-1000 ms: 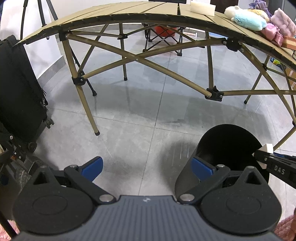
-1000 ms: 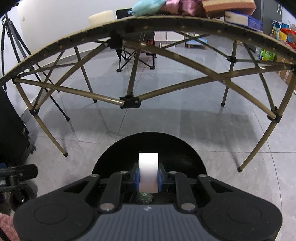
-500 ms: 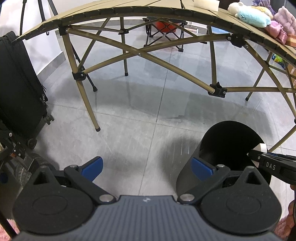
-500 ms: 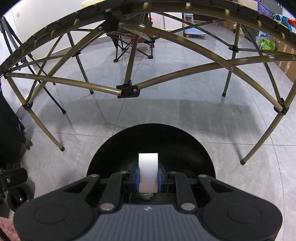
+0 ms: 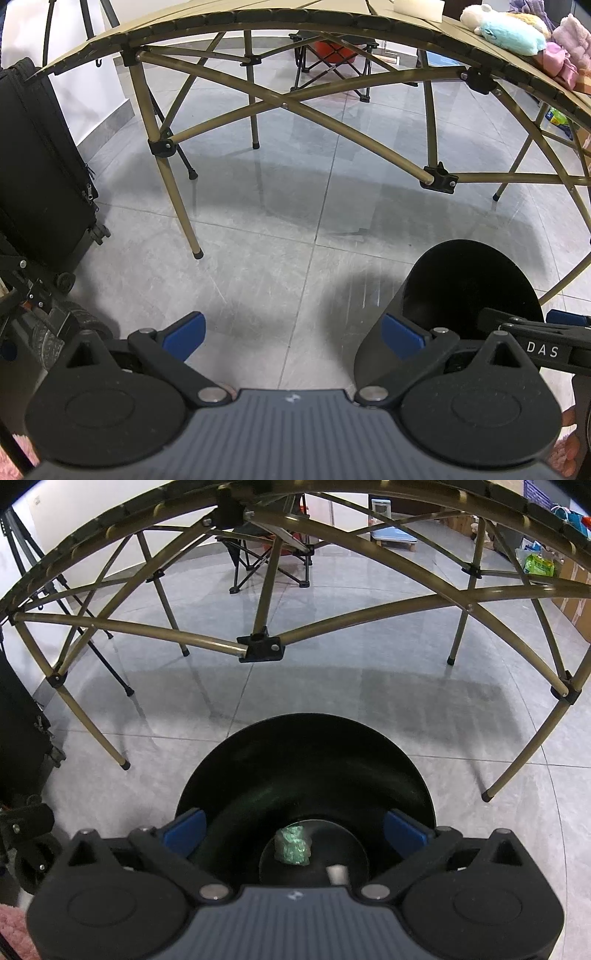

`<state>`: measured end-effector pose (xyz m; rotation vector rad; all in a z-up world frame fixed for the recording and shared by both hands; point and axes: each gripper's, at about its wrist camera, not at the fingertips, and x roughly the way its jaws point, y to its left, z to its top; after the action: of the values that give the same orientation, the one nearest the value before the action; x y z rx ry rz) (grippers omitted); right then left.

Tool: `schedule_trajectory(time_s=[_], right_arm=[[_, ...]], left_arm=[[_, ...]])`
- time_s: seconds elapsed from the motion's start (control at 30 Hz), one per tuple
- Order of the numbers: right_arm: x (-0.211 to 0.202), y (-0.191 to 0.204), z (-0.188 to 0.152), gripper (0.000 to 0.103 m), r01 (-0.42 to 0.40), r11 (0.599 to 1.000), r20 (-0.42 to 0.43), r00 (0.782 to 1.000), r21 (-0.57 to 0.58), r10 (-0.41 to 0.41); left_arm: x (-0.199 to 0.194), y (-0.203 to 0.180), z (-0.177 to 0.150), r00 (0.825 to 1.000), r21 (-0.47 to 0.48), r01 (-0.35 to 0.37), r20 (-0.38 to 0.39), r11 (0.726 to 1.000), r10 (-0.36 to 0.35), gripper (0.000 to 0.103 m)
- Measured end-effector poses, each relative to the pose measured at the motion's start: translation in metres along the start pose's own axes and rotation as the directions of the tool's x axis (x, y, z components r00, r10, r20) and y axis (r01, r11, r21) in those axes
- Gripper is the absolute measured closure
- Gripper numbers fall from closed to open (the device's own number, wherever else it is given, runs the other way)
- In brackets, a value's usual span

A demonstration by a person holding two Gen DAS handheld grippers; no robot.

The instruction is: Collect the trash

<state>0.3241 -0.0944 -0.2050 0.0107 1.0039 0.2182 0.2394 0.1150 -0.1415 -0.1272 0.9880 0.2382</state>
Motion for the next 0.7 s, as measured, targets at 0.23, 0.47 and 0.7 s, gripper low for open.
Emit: schedule_trajectory(time_s=[0.23,0.47,0.7], right_arm=[[-0.004,-0.001,-0.001,0.0,0.008,1.0,0.004,1.0,-0.005,-0.008],[-0.02,-0.005,-0.002,0.0,0.003,1.0,0.05,0.999,-0.012,-0.002],[-0.045,-0.013,-0.001,0.0,-0.026,1.0,0.127,0.992,-0.009,0.027]], left_arm=[[-0.001,0.003,-0.002,1.0,-0.007,0.027,-0.004,1.0,-0.027,0.0],[-0.006,0.001,-0.002,0.998,-0.006,0.058,-0.001,0.998,-0.058,0.0],[-0.017,-0.006,-0.003,0.996,0.009,0.078,0.038,0.997,-0.078,0.0]])
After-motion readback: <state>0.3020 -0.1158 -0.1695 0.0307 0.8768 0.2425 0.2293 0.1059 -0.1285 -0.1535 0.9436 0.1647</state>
